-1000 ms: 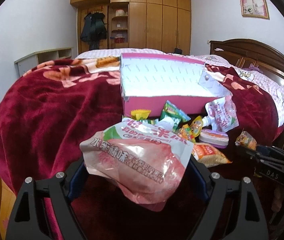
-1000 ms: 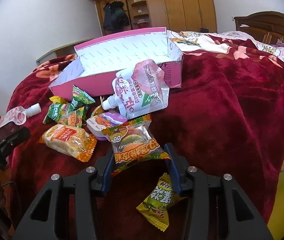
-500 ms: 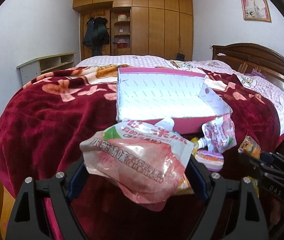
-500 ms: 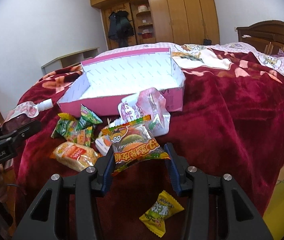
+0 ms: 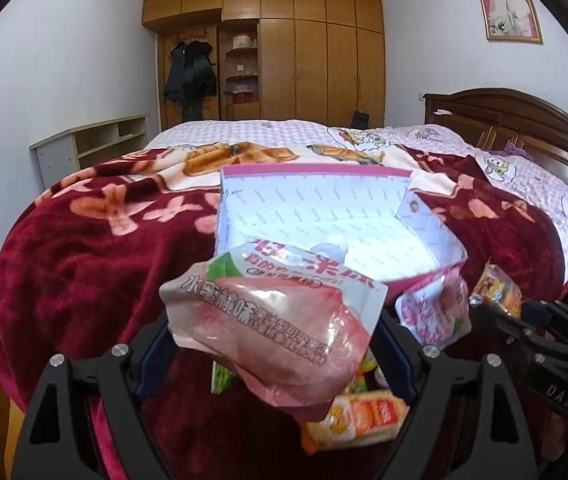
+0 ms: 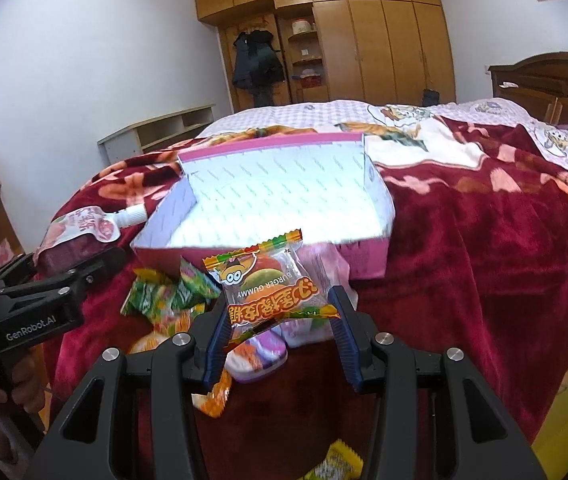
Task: Organize snacks
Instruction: 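Lift both held snacks and carry them over the open pink box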
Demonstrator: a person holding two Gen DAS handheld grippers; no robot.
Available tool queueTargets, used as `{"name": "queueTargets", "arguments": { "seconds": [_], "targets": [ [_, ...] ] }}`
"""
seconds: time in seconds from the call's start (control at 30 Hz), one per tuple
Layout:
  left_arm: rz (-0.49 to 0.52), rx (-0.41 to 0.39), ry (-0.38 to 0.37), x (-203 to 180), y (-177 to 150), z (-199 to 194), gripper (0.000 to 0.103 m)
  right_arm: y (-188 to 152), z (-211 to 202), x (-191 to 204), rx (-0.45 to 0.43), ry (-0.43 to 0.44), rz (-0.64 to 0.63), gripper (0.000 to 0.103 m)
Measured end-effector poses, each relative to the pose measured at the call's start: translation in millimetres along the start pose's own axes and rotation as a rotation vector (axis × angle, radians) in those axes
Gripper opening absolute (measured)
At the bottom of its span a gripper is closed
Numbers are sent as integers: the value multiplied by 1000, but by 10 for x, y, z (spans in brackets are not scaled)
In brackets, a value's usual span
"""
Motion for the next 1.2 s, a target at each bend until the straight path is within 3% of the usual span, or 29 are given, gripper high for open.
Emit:
{"name": "queueTargets", "arguments": {
  "seconds": [0.5,1.2],
  "targets": [
    [8,10,15,-92,473,602,89,485,502,-66,17,18,-24,47],
    [-7,200,36,-162,512,1703,89,705,1494,-405,164,-2,31,47]
  ]
}}
Point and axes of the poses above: each gripper's, at about its wrist camera, not at the fingertips, and z roughly the way its jaws point, x to its left, y to its top, the point moved 1 cm from there along z, roughly the way its jaws point, and after that the axes turned 6 degrees about -x, right-handed, at the moved point
